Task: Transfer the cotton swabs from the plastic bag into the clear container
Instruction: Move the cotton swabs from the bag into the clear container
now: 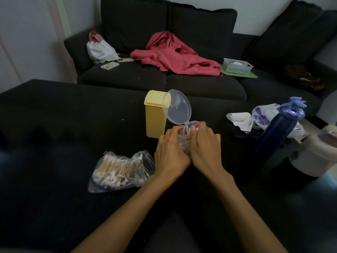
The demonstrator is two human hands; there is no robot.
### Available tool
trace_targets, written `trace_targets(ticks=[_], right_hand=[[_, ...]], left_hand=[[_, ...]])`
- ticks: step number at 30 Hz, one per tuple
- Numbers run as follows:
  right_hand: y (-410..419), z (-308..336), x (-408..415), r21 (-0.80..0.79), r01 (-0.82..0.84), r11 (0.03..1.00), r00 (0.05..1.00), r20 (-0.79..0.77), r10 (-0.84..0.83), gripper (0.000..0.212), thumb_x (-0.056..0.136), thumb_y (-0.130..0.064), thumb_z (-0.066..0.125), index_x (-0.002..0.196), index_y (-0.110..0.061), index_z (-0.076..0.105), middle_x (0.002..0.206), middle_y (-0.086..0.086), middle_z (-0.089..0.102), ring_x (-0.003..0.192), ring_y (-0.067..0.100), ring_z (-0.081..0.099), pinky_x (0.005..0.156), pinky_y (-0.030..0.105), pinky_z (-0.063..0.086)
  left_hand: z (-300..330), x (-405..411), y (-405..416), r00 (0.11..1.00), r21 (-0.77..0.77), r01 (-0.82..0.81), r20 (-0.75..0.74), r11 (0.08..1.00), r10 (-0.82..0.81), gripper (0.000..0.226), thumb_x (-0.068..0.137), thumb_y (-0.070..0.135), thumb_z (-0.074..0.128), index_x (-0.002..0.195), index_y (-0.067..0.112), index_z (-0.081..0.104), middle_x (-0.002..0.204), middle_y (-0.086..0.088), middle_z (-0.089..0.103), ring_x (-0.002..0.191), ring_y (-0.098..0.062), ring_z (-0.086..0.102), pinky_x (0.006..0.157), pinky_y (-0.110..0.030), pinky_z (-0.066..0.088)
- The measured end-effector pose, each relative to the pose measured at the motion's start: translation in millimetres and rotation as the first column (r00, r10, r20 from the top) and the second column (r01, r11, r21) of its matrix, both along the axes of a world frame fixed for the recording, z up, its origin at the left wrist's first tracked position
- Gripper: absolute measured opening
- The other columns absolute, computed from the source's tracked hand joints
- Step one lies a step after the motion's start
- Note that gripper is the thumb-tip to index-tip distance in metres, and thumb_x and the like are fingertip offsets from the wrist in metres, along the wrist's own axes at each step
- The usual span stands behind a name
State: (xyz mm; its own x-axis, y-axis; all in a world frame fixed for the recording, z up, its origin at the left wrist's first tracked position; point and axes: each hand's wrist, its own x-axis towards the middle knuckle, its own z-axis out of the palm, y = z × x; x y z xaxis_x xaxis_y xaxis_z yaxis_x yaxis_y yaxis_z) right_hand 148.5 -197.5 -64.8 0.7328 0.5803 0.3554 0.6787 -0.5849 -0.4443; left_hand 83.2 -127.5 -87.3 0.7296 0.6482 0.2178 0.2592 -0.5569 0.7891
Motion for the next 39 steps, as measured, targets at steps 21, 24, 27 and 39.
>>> trace_targets(ticks=[21,24,27,39], right_hand=[[-32,22,19,-0.002,-0.289,0.957,0.951,-0.115,0.287,0.034,0.095,-0.041,0.046,0.125,-0.029,0.055,0.107,-0.012,0.056,0.092,-0.002,0.038,0.093,0.028,0.029],[-34,23,27,-0.102,-0.338,0.936,0.938,-0.114,0.326,0.027,0.094,-0.033,0.05,0.119,-0.035,0.062,0.116,-0.009,0.059,0.105,0.008,0.041,0.095,0.036,0.031],[-32,16,30,-0.187,-0.374,0.908,0.927,-0.118,0.357,0.023,0.093,-0.032,0.052,0.111,-0.038,0.065,0.116,-0.016,0.06,0.111,0.01,0.044,0.091,0.036,0.029],[-28,13,29,-0.174,-0.382,0.908,0.917,-0.19,0.35,0.022,0.088,-0.031,0.06,0.109,-0.03,0.068,0.121,-0.005,0.063,0.12,0.014,0.047,0.103,0.045,0.038]], left_hand=[[9,-6,20,0.991,-0.072,0.135,0.032,0.988,-0.133,0.088,0.058,0.044,0.085,0.133,0.034,0.039,0.128,0.01,0.053,0.117,-0.008,0.049,0.092,-0.026,0.037],[6,-8,21,0.981,-0.013,0.188,0.044,0.982,-0.187,0.089,0.057,0.045,0.085,0.132,0.035,0.04,0.126,0.012,0.055,0.114,-0.005,0.05,0.091,-0.023,0.038],[4,-9,21,0.972,0.008,0.231,0.035,0.973,-0.231,0.089,0.057,0.043,0.086,0.132,0.035,0.04,0.126,0.012,0.055,0.114,-0.005,0.051,0.091,-0.024,0.041],[-4,-7,24,0.957,-0.097,0.289,0.043,0.952,-0.286,0.087,0.057,0.042,0.086,0.131,0.037,0.039,0.123,0.012,0.057,0.11,-0.004,0.052,0.094,-0.027,0.044]])
